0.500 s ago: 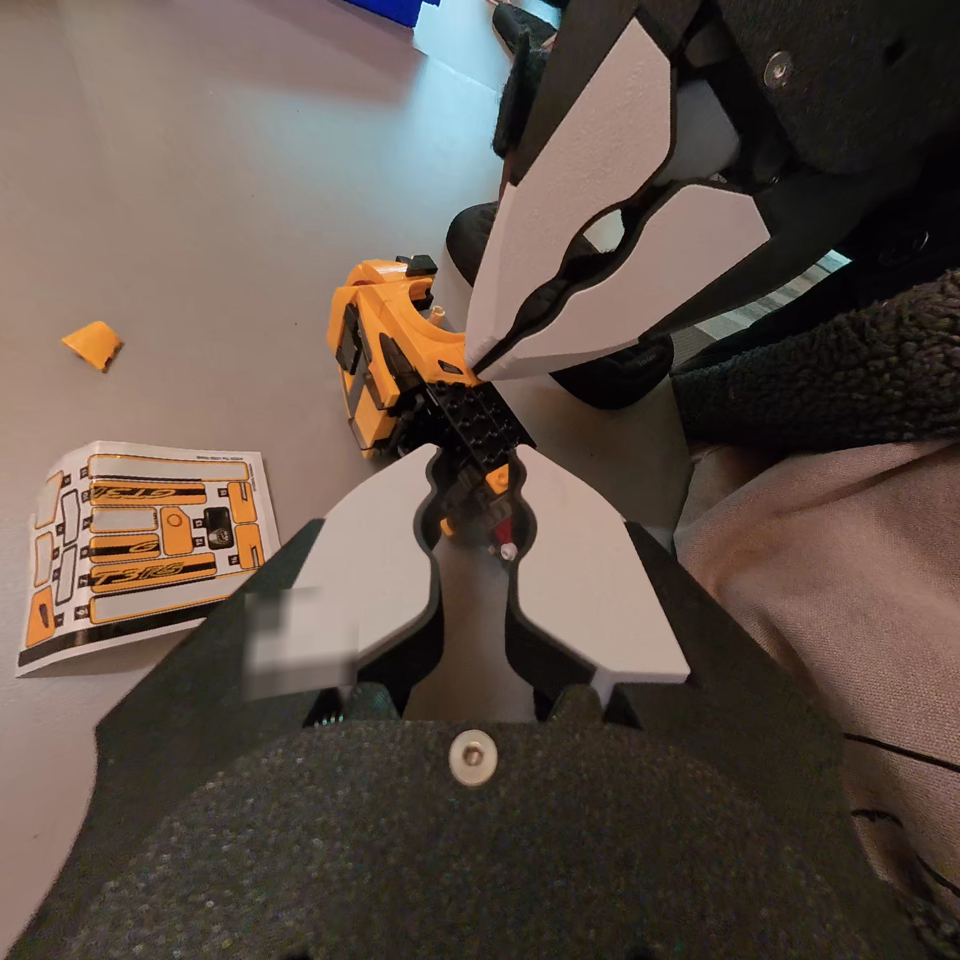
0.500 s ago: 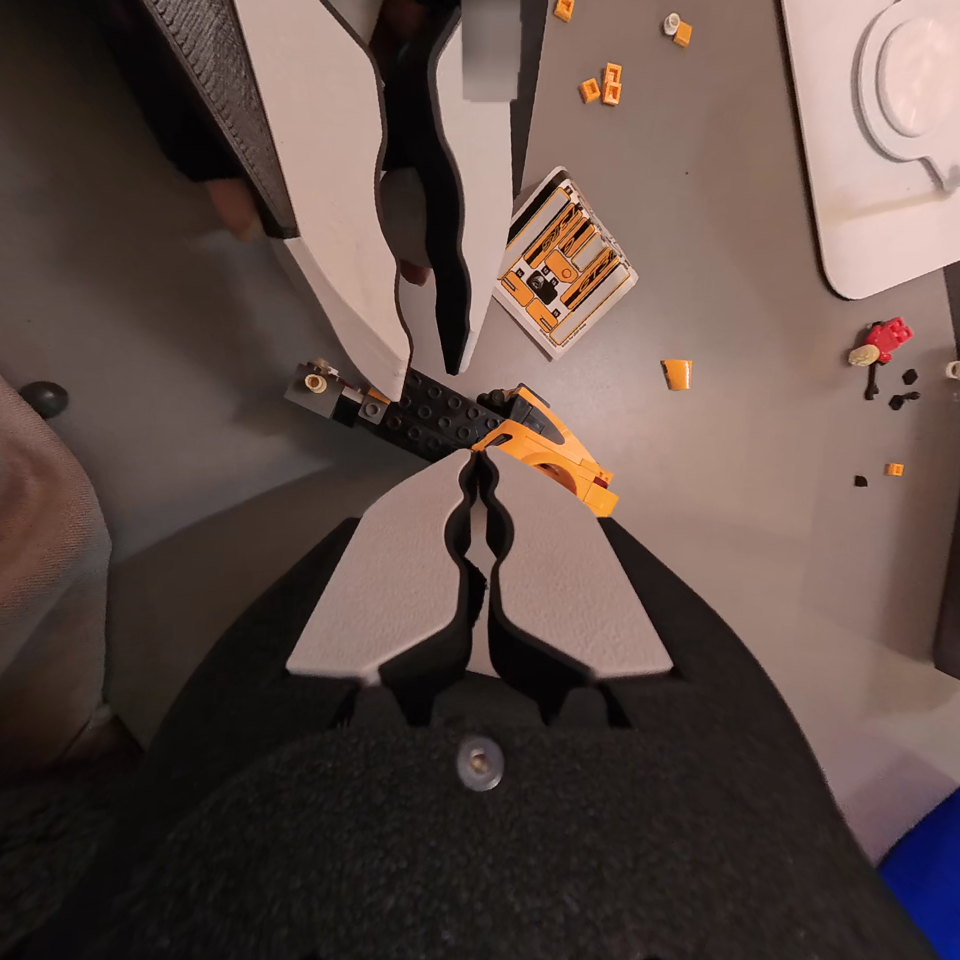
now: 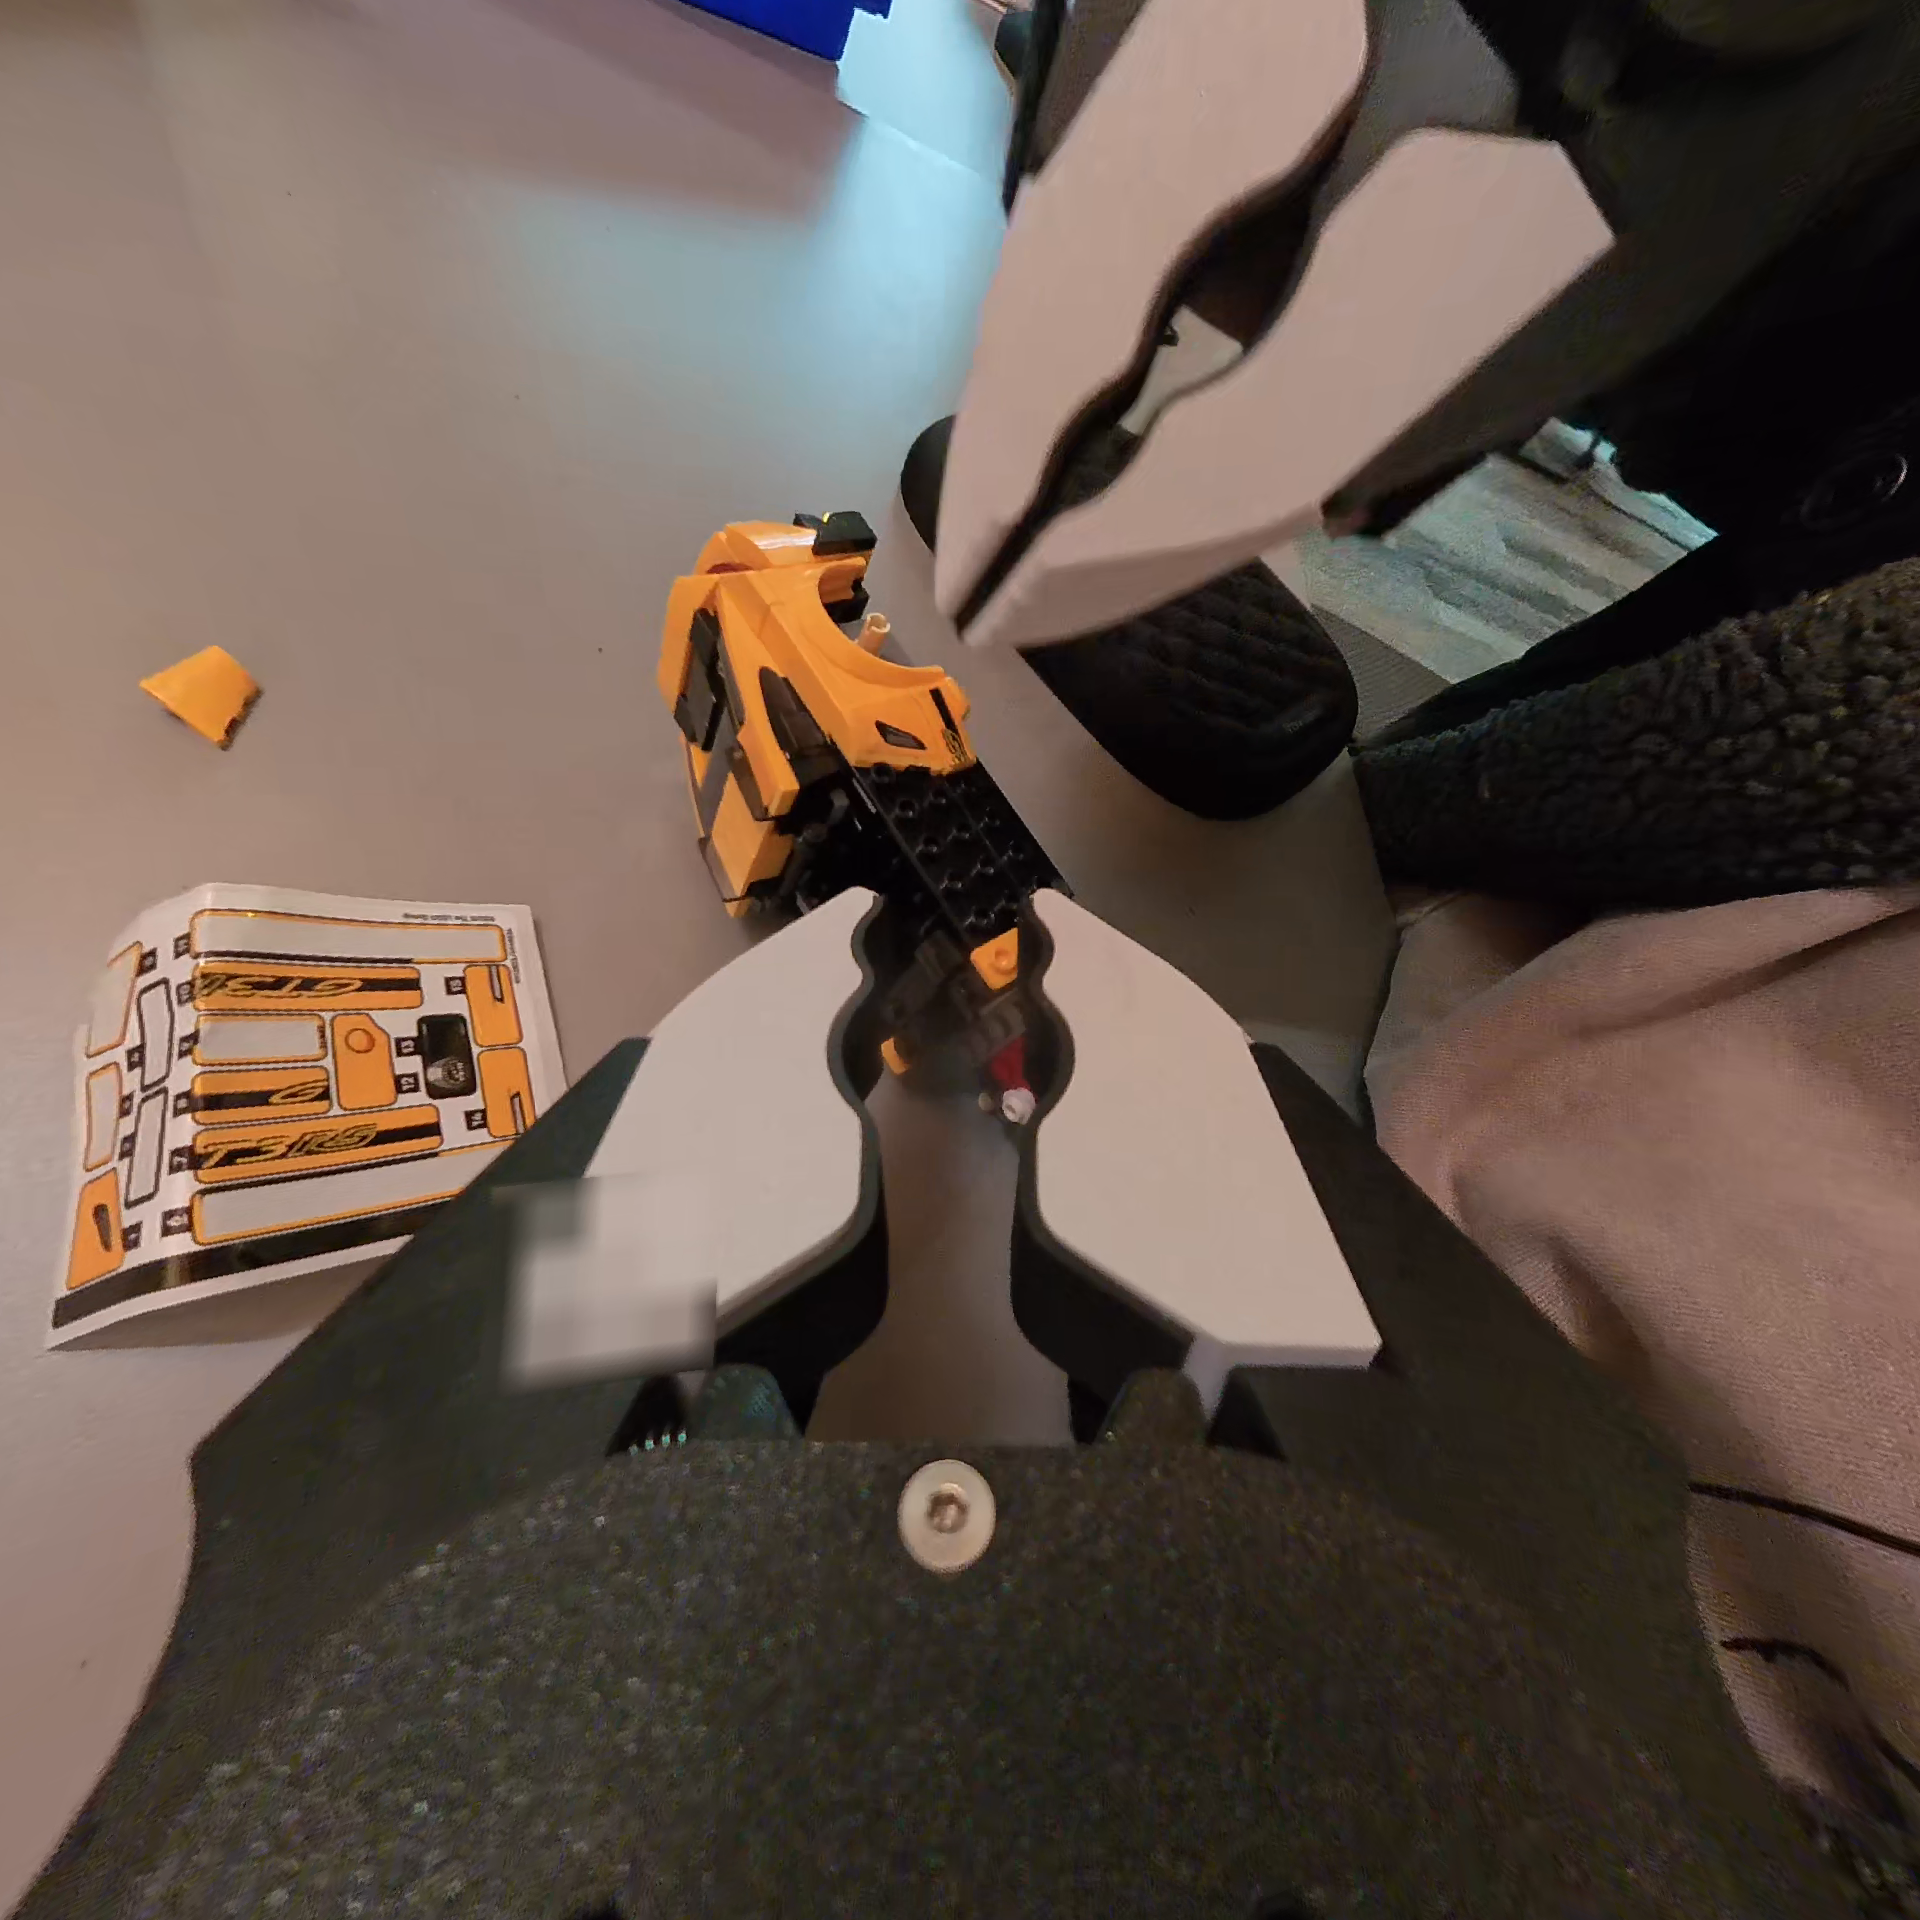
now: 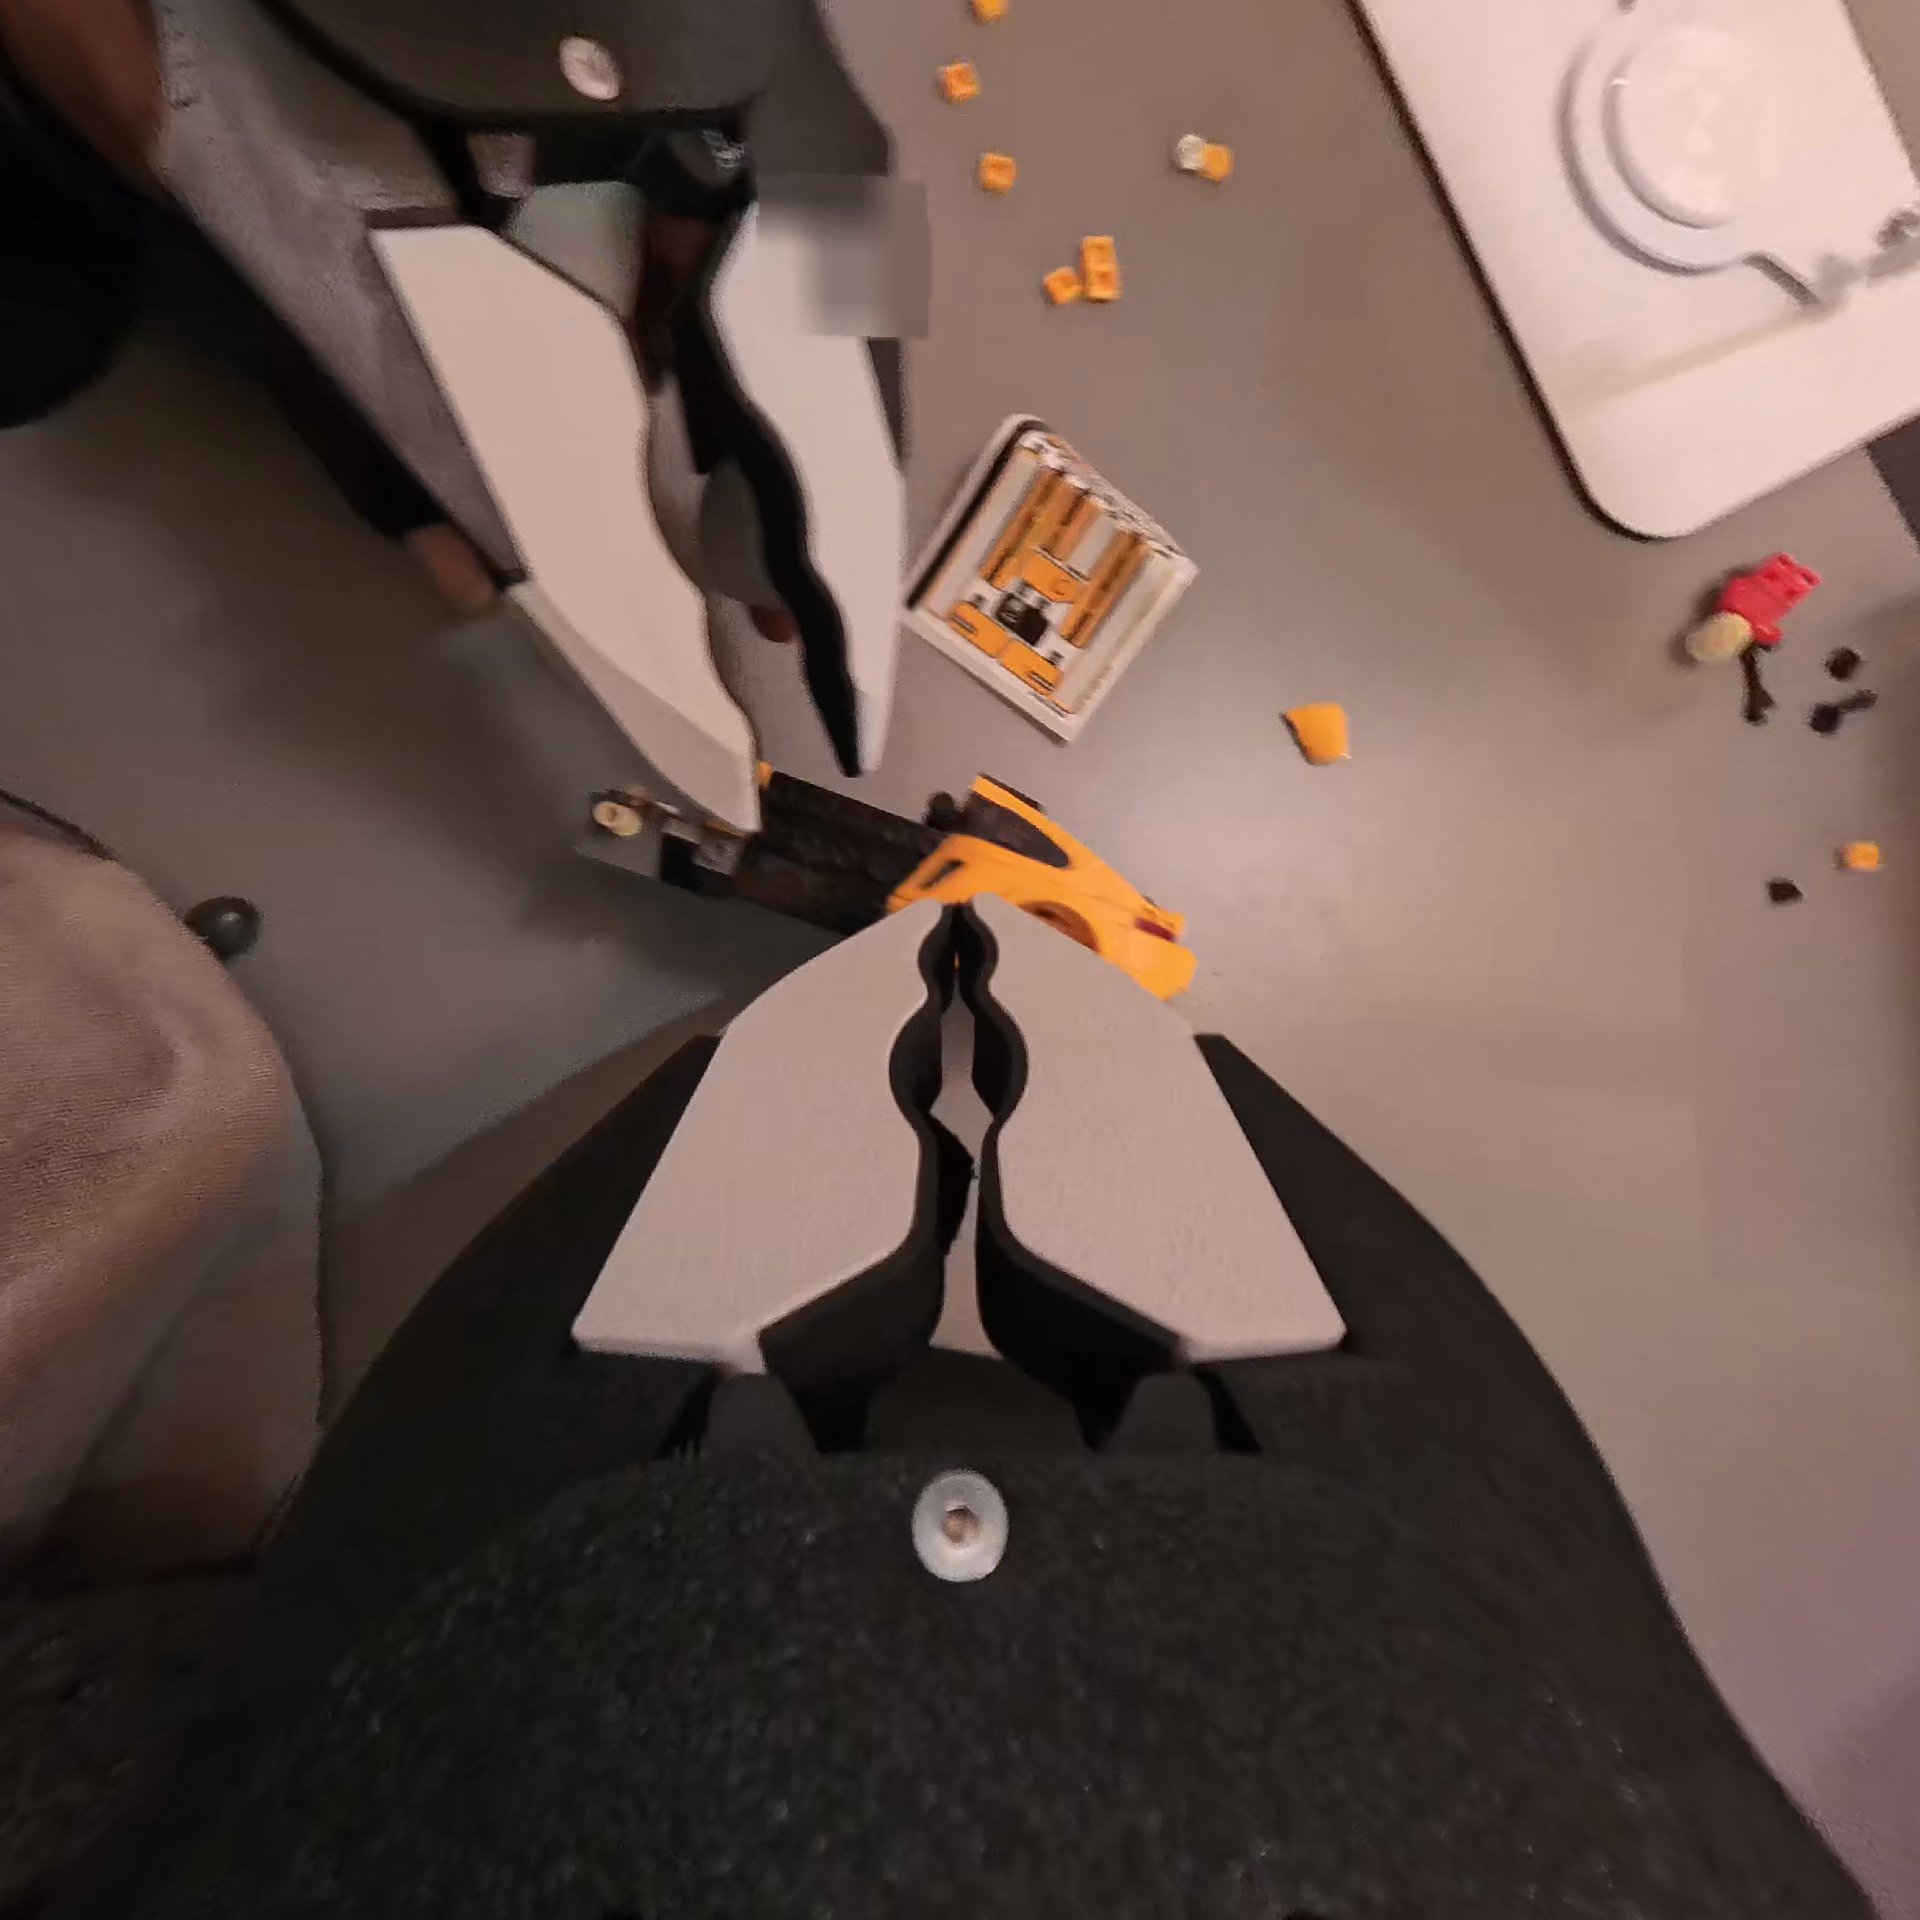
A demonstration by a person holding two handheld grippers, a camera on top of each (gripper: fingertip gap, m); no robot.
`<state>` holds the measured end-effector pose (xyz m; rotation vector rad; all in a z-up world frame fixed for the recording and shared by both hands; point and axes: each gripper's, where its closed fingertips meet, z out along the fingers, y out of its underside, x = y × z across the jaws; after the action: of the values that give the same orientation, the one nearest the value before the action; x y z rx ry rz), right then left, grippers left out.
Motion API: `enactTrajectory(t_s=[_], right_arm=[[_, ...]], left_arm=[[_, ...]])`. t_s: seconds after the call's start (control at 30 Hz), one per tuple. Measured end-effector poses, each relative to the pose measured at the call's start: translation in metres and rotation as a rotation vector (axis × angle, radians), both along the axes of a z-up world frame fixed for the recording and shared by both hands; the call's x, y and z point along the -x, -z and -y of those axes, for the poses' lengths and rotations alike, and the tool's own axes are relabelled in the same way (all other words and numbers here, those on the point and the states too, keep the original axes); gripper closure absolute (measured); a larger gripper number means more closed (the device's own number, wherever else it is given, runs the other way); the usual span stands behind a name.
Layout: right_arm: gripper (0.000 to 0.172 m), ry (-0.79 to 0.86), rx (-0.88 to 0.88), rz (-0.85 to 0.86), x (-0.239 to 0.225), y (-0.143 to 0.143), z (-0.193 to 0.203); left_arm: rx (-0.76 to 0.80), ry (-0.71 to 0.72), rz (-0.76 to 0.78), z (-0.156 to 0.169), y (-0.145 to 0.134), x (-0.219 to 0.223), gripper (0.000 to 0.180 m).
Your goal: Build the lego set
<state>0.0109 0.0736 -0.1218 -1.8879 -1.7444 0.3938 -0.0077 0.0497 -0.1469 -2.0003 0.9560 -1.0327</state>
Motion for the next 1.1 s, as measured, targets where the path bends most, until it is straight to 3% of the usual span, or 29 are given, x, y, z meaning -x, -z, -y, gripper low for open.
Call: enactTrajectory(t_s=[0.77, 1.0, 1.1], right_arm=[[0.172, -0.058, 0.027, 0.071, 0.009, 0.021, 0.012], [0.172, 0.078, 0.261, 0.037, 0.010, 0.022, 0.015], [0.172, 0.095, 0.391, -0.074, 0.015, 0.012, 0.019]], left_arm=[[-0.005, 0.000, -0.002, -0.002, 0.001, 0.000, 0.158], [-0.009, 0.000, -0.003, -0.002, 0.001, 0.000, 0.158], [-0.011, 0.000, -0.005, -0.002, 0.001, 0.000, 0.158]])
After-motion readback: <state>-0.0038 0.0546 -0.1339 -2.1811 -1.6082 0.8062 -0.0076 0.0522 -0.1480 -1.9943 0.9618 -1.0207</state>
